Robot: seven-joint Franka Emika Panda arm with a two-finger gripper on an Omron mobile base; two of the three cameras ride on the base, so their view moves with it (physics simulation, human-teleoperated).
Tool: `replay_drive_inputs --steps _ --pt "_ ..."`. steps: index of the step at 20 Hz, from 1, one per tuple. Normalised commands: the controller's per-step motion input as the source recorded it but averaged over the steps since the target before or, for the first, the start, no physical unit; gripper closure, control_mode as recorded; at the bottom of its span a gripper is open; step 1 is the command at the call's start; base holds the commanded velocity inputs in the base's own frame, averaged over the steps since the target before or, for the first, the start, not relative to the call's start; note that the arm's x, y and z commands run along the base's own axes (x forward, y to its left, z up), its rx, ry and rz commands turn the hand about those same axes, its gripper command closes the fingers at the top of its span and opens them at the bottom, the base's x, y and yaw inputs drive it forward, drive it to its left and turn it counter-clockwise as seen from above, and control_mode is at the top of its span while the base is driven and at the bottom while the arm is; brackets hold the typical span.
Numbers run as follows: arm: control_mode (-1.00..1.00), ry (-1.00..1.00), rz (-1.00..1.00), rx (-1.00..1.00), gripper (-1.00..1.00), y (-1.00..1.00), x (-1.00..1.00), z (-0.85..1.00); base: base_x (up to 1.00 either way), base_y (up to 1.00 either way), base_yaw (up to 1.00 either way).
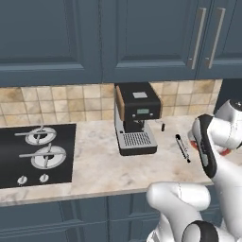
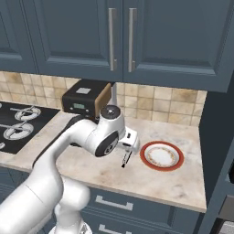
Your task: Pick up the tongs from the counter and place them near the plate next to the oven.
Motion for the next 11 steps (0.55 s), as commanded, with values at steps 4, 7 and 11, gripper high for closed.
replay_drive_inputs --steps 4,7,11 --pt "-1.00 -0.14 0.00 0.00 -1.00 0.26 -0.64 0.42 0.00 0.00 0.00" --pt "-1.00 -0.14 0.00 -0.02 -1.00 0.38 -0.55 0.47 0.00 0.00 0.00" --pt "-1.00 -0.10 0.00 -0.06 -1.00 0.48 -0.38 0.49 0.00 0.00 0.00"
